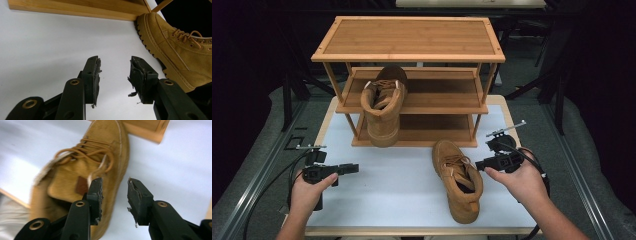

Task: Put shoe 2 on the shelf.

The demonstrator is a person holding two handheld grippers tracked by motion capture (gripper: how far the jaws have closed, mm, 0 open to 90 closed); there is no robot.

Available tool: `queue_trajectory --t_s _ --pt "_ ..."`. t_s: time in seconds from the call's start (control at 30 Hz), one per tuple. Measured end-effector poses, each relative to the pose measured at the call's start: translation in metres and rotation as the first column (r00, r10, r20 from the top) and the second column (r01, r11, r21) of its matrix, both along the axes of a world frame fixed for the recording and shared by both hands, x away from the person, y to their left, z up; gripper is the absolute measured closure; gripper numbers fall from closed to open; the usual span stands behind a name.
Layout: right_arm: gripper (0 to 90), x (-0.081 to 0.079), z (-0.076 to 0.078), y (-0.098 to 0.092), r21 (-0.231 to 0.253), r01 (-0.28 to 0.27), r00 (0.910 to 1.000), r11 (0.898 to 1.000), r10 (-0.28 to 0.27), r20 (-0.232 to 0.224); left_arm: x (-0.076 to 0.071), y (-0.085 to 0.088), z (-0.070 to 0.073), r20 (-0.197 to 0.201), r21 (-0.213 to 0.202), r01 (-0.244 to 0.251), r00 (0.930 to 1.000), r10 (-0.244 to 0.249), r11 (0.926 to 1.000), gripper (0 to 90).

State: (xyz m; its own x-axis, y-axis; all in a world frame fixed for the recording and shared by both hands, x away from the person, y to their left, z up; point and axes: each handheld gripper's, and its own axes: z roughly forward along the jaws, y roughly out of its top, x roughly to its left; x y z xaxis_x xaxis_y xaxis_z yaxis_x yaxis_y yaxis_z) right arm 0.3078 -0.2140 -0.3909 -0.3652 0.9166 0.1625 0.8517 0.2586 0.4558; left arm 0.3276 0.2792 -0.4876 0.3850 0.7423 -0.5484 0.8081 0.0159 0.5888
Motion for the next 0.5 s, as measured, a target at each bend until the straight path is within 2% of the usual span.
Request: queue_trajectory --t_s 0.13,0.2,0.23,0.27,0.3,0.5 --pt "64.4 -0.001 0.007 0.007 0.021 -0.007 0.9995 1.000 0.008 -0.031 -0.001 0.001 0.001 0.003 -0.005 -0.007 1.0000 0.007 1.0000 59.0" --pt "64.3 -0.001 0.007 0.012 0.000 -0.013 0.9985 1.000 0.013 -0.053 -0.001 0.001 0.000 0.007 0.000 -0.009 0.9999 0.009 1.0000 58.7" --pt "63.9 -0.001 0.006 0.013 0.007 -0.016 0.9983 1.000 0.017 -0.056 0.000 0.001 0.000 0.013 0.006 -0.009 0.9999 0.009 0.9999 58.4" --pt "63.8 -0.001 0.006 0.015 -0.002 -0.023 0.9966 1.000 0.023 -0.079 0.000 0.001 0.000 0.015 0.008 -0.010 0.9998 0.010 0.9999 58.0" --pt "63.7 -0.001 0.004 0.017 -0.004 -0.025 0.9966 1.000 0.025 -0.078 0.000 0.002 0.000 0.017 0.008 -0.011 0.9998 0.011 0.9999 57.6" --pt "63.8 0.003 -0.010 0.025 -0.073 -0.034 0.9879 0.997 0.022 -0.154 0.000 0.002 -0.001 0.013 0.013 -0.015 0.9998 0.015 0.9998 56.9"
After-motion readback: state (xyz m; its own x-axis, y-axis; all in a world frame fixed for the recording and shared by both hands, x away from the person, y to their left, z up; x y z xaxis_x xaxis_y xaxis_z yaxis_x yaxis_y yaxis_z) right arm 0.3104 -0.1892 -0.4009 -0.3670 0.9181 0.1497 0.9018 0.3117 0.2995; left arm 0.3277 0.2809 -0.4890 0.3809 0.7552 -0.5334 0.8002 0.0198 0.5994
